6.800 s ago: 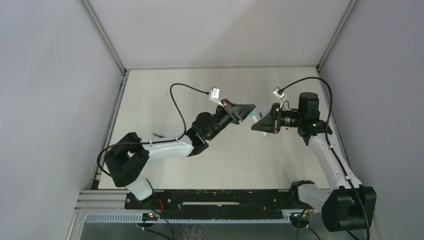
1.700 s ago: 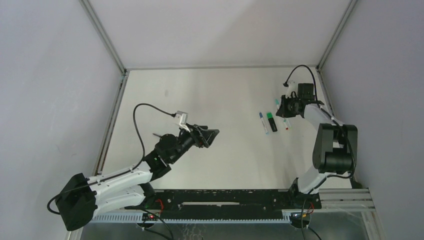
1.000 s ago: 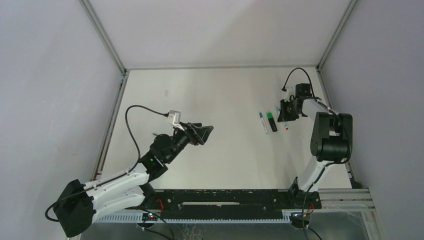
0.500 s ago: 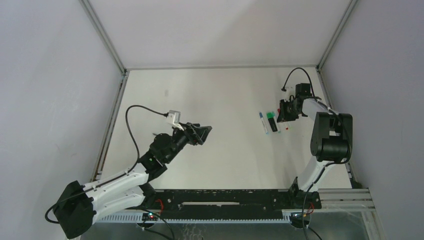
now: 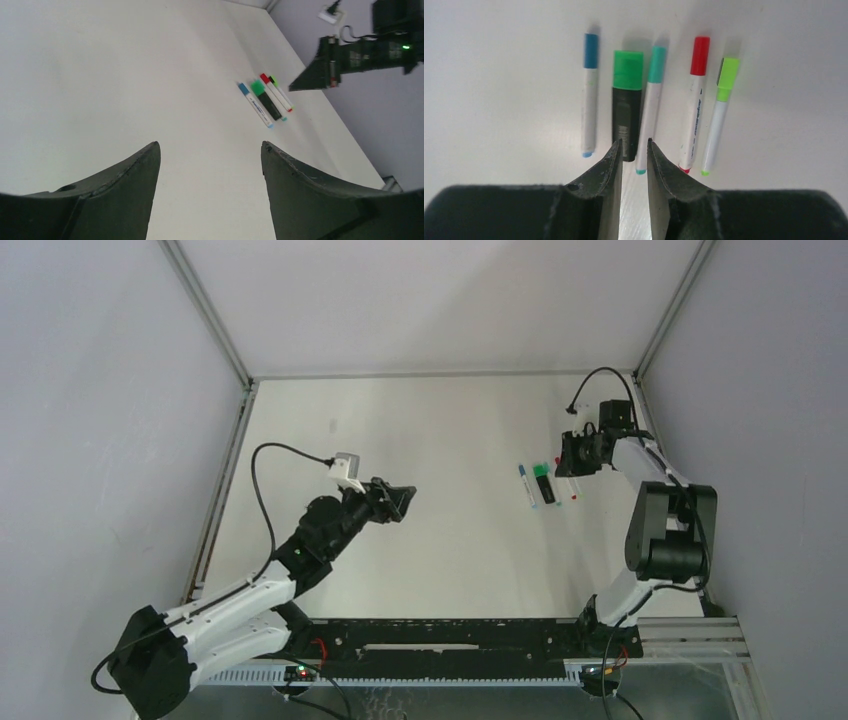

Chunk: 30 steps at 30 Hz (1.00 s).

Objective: Insert the pens into the pen caps
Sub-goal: Place the pen at the center of the board, then move the pen cap to the center of the board.

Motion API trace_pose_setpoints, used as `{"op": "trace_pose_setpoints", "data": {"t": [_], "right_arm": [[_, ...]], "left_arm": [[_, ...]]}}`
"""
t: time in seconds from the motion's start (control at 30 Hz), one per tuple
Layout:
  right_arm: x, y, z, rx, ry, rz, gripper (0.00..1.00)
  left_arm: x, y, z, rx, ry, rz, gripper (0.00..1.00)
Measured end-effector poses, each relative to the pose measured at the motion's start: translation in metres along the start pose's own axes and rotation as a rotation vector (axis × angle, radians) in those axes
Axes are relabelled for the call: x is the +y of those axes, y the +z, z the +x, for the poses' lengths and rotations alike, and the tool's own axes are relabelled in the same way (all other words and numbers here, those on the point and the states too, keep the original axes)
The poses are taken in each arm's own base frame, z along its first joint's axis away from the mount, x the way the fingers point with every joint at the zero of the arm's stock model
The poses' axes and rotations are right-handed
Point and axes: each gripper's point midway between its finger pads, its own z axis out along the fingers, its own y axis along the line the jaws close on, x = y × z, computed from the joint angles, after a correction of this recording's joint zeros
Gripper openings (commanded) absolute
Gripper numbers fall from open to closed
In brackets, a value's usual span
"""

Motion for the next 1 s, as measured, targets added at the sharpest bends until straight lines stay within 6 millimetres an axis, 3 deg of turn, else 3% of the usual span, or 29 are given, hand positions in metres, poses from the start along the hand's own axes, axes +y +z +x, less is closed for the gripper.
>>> {"op": "trace_pose_setpoints", "data": {"t": [0.13,0.27,0.33,0.53,0.67,0.8,0.93,1.0], "right_arm": [[0.016,-0.031,-0.022,-0.095,-0.067,-0.046,0.30],[0.046,-0.076,-0.046,-0.232,-0.169,-0.124,0.30],[0.062,-0.094,-0.055,-0.287,-0.211,-0.169,0.30],[0.112,-0.145,-0.068,-0.440,-0.327,-0.339,0.48],[0.142,-0.171,-0.071,-0.516,-0.397,-0.463,0.50],[0.155,-0.175,-0.067,-0.513,-0.406,-0.565,0.50],[0.153,-0.160,-0.061,-0.471,-0.371,-0.611,0.50],[0.152,-0.154,-0.056,-0.449,-0.355,-0.621,0.50]], "left_arm": [[0.009,0.006,-0.026,-0.033,0.026,-0.049,0.81],[0.034,0.014,-0.056,-0.078,0.034,-0.135,0.81],[0.051,0.019,-0.068,-0.084,0.036,-0.189,0.81],[0.109,0.040,-0.095,-0.059,0.008,-0.335,0.80],[0.168,0.066,-0.105,0.011,-0.053,-0.479,0.78],[0.220,0.084,-0.108,0.104,-0.108,-0.618,0.74],[0.272,0.121,-0.112,0.215,-0.136,-0.729,0.66],[0.291,0.130,-0.109,0.265,-0.137,-0.767,0.57]]}}
